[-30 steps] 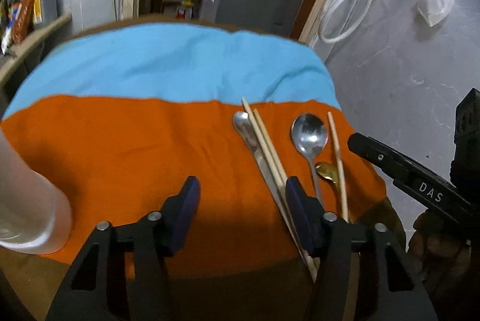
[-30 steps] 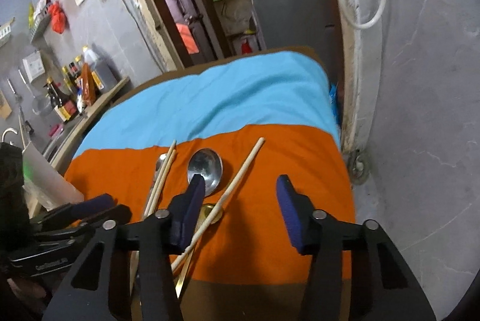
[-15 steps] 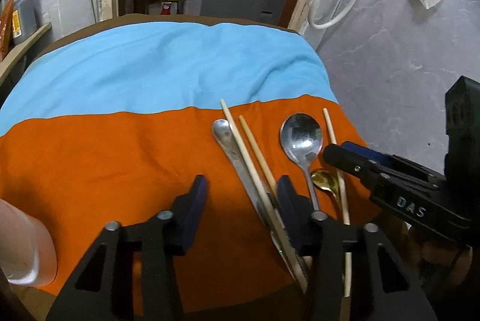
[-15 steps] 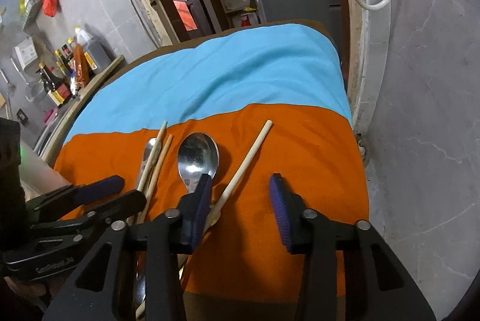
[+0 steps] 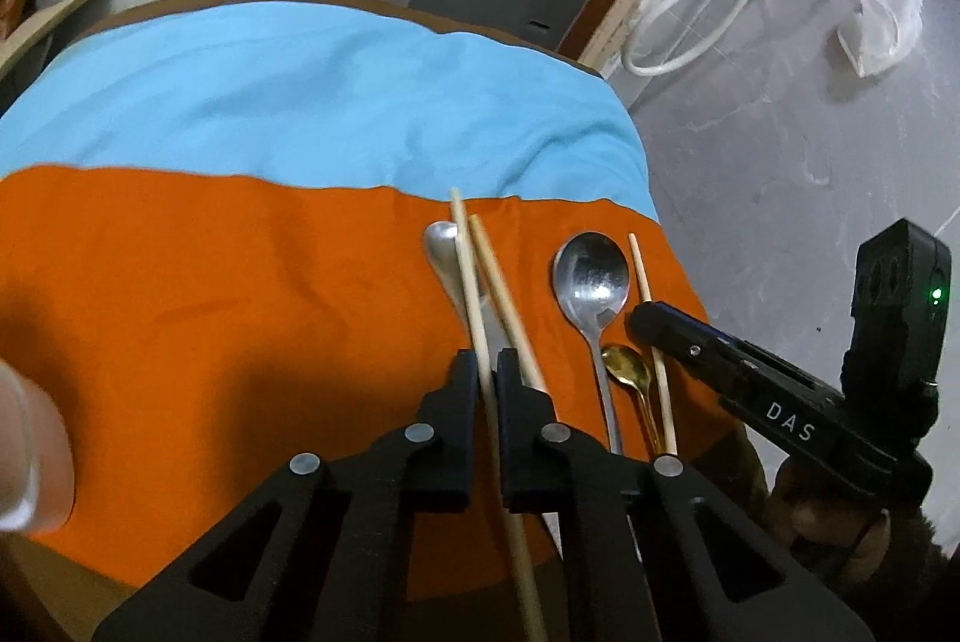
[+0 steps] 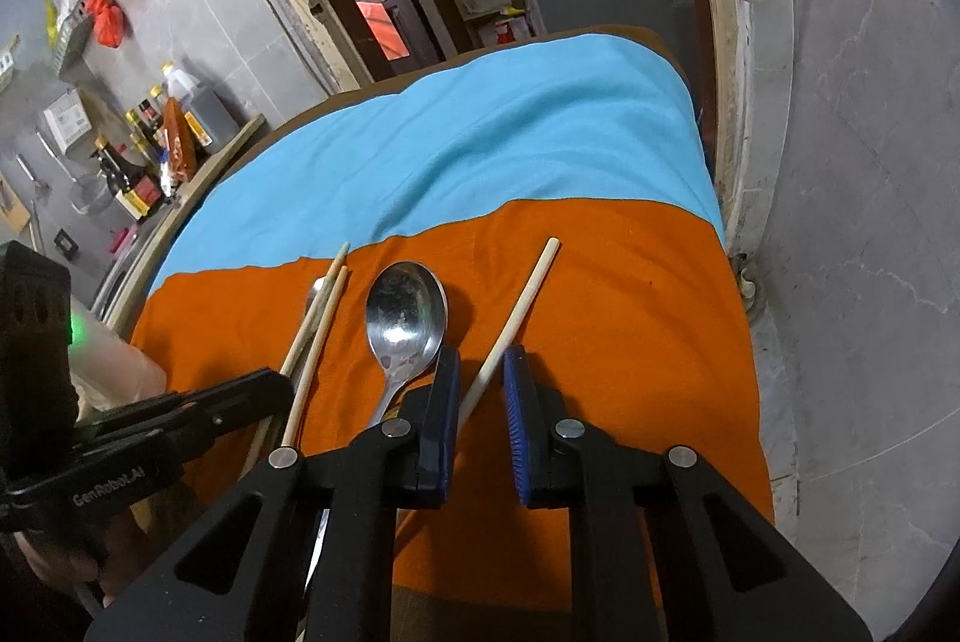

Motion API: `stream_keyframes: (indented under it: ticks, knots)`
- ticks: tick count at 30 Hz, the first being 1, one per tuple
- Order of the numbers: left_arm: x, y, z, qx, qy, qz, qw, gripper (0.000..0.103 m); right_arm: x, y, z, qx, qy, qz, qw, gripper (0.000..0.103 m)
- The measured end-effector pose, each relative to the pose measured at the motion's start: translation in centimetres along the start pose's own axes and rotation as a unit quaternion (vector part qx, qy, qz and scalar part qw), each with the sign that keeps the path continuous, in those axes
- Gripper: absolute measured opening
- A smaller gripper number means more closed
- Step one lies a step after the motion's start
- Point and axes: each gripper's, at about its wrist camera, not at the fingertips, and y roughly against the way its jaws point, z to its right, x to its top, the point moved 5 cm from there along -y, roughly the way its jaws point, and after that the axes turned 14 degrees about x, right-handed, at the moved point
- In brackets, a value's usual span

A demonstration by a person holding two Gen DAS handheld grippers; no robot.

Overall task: Organize utensils
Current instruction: 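Grasp a chopstick with the right gripper while the left gripper grasps another chopstick, then lift both chopsticks and carry them over the white caddy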

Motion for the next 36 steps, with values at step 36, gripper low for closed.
stream_keyframes:
  ticks: [36]
  knots:
    - [-2.2, 7.3, -2.7, -0.006, 0.042, 0.068, 0.9967, 0.002, -1.1, 3.4, -4.5, 0.035, -0.034, 0.048, 0.998, 0.003]
